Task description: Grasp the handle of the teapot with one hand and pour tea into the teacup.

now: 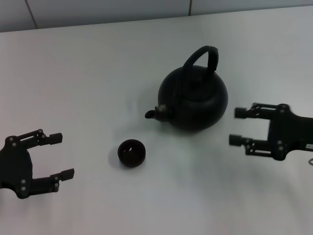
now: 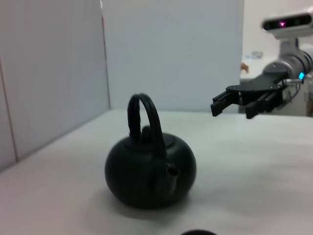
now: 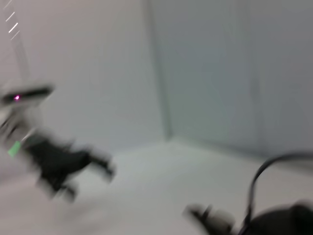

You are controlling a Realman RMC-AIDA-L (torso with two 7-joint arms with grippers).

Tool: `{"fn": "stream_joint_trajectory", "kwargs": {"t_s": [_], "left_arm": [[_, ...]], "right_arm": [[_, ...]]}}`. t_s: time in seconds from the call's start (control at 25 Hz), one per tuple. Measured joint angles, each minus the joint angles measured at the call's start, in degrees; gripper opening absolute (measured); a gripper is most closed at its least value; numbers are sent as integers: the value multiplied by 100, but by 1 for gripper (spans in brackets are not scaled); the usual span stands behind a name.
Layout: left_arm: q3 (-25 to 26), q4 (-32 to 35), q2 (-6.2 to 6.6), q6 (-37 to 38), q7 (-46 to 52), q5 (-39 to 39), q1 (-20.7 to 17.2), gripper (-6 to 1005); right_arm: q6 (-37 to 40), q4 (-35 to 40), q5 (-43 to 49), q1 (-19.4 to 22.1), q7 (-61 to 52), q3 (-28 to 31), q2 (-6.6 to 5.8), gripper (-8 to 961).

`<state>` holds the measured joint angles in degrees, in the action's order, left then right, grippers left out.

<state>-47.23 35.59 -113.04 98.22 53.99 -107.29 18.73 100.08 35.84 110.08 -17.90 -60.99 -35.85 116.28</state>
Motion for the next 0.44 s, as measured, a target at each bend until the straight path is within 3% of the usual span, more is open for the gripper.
{"fn": "stream_joint_trajectory", "kwargs": {"t_s": [0.04,0.2,0.24,0.44], "left_arm": [[-4,6,72,22,185,-185,180,801],[-6,15,149,46,478,-434,417,801],[-2,17,167,49,631,-613,558,801],[18,20,153,18,885,-1007,793,801]], "right_arm": [[55,341,549,-213,-231,-4,22,666],[73,583,1154,-524,-455,-7,38,666],[48,614,1521,-767,-560,-9,27,666],[-4,633,1768,-987,-604,-14,27,666]]}}
